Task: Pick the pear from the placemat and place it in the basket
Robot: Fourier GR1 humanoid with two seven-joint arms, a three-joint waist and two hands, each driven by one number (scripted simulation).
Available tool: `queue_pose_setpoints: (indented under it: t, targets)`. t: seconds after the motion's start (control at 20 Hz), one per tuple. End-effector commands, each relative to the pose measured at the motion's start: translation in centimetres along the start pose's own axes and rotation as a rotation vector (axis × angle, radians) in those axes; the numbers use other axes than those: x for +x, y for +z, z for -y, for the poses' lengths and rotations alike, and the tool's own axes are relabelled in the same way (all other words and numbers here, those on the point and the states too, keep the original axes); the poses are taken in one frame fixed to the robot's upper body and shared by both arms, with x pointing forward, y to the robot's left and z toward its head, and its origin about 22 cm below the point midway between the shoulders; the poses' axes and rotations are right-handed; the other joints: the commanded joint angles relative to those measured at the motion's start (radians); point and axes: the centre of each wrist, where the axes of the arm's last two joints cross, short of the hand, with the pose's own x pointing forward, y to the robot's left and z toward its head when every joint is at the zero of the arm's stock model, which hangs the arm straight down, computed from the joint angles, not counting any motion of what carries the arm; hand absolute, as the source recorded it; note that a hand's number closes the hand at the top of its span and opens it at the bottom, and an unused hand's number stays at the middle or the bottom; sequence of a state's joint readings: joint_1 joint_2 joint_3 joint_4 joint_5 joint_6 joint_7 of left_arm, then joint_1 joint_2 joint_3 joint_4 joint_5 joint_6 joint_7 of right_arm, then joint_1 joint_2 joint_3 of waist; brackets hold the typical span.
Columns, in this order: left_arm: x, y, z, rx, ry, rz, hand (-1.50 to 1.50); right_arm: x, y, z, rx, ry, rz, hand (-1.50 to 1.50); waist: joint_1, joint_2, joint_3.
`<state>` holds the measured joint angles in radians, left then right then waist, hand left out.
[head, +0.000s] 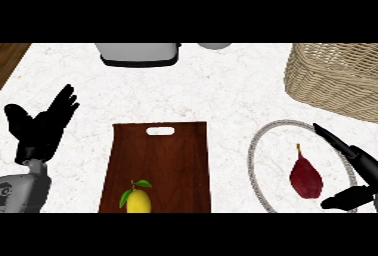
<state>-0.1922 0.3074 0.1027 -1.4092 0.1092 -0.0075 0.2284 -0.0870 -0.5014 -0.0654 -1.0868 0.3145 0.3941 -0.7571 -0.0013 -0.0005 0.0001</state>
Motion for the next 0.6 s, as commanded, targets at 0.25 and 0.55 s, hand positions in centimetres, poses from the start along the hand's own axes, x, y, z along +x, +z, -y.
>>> queue_pose_setpoints:
  t: [0.25,0.55]
  targets:
    - [-0.6,-1.3,-0.9,-0.009,0.023,0.003,0.0,-1.1,-0.1,-2.7,0.027,0.027,-0.009,-1.5,-0.001,0.001,0.0]
    - [-1.1,0.5,1.4,-0.01,0.009,-0.004,0.0,-0.8,-1.4,-2.7,0.069,0.113,0.009,1.5,0.002,0.0,0.0]
